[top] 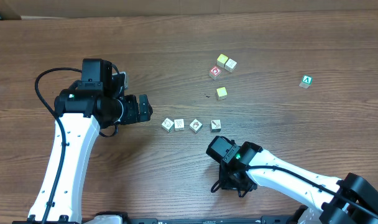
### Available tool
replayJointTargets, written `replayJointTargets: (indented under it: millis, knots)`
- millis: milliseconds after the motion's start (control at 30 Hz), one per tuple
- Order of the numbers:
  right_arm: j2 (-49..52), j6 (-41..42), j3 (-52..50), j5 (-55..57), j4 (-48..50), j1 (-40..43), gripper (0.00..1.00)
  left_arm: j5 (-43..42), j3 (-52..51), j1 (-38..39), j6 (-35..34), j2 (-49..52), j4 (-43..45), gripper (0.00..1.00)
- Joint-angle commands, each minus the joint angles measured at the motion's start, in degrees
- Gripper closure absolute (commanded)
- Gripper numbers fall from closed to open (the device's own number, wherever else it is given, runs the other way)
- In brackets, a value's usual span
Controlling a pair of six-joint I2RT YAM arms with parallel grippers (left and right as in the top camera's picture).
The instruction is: Flip 5 blocks
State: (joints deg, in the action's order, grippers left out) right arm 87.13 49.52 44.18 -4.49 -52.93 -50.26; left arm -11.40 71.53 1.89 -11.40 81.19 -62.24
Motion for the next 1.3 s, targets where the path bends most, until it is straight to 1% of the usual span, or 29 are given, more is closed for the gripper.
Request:
replayJointTargets:
  millis: [0, 133, 200, 267, 300, 367, 400, 467, 567, 600, 633, 700, 767, 833, 900, 1000, 1067, 1200, 1267]
  knots:
    - [-1.36, 0.46, -0.20, 0.68, 0.17, 0.24, 0.58, -0.48, 1.27, 0.17, 0.90, 0.57, -0.13, 0.00]
    - [-2.78, 0.48, 1.99, 3.54, -1.49, 0.24, 0.55, -0.48, 1.27, 0.17, 0.90, 0.57, -0.09, 0.00]
    - [-4.20, 0.46, 4.74, 5.55, -3.78, 0.24, 0.47, -0.50, 1.27, 0.17, 0.90, 0.57, -0.07, 0.00]
    - [-5.92, 0.48, 8.48, 7.56, -6.58, 0.24, 0.36, -0.50, 1.27, 0.17, 0.90, 0.57, -0.07, 0.00]
    - [-6.54, 0.48, 10.10, 8.37, -7.69, 0.24, 0.34, -0.50, 1.27, 0.17, 0.92, 0.57, -0.09, 0.00]
    - [-7.80, 1.31, 13.90, 10.12, -10.25, 0.26, 0.31, -0.46, 1.27, 0.17, 0.92, 0.57, 0.02, 0.12]
    - [-8.44, 1.55, 15.93, 10.73, -11.52, 0.35, 0.28, -0.48, 1.27, 0.17, 0.92, 0.57, 0.13, 0.15]
    - [-9.44, 1.53, 19.78, 10.88, -13.86, 0.90, 0.27, -0.42, 1.16, 0.20, 1.18, 0.61, 0.44, 0.21]
    - [-10.36, 1.51, 25.49, 10.88, -18.38, 2.43, 0.26, -0.72, 0.24, 0.76, 1.57, 1.25, 1.62, 0.37]
    - [-10.49, 1.51, 27.04, 10.84, -19.85, 3.02, 0.26, -0.81, -0.15, 1.31, 2.45, 1.64, 2.05, 0.38]
    - [-10.56, 1.51, 28.28, 10.84, -21.14, 3.52, 0.26, -0.92, -0.48, 1.90, 3.06, 2.03, 2.36, 0.36]
    - [-10.64, 1.03, 30.51, 10.78, -23.61, 4.35, 0.26, -2.34, -1.62, 3.89, 5.62, 3.37, 3.41, 0.28]
    - [-10.64, 0.37, 32.06, 10.62, -25.64, 4.94, 0.26, -4.28, -2.40, 6.16, 8.41, 5.09, 4.24, 0.24]
    - [-10.75, -0.24, 32.81, 9.88, -26.97, 5.01, 0.26, -5.18, -2.54, 10.86, 11.41, 9.27, 4.92, 0.24]
    - [-10.91, -0.28, 32.81, 9.11, -27.50, 5.03, 0.26, -5.14, -2.54, 13.66, 12.48, 12.04, 5.53, 0.24]
    - [-11.08, -0.44, 32.81, 8.20, -28.20, 5.01, 0.26, -3.80, -2.54, 17.16, 12.76, 16.72, 7.17, 0.27]
    - [-11.17, -0.44, 32.81, 8.04, -28.79, 5.01, 0.26, -2.27, -2.54, 18.29, 12.76, 19.30, 8.55, 0.29]
    - [-11.28, -1.01, 32.81, 7.02, -30.27, 5.01, 0.26, -1.55, -2.54, 18.25, 14.88, 22.99, 11.06, 0.28]
    - [-11.28, -1.55, 32.81, 6.27, -30.67, 5.01, 0.26, -1.60, -2.54, 17.73, 16.24, 23.43, 11.98, 0.26]
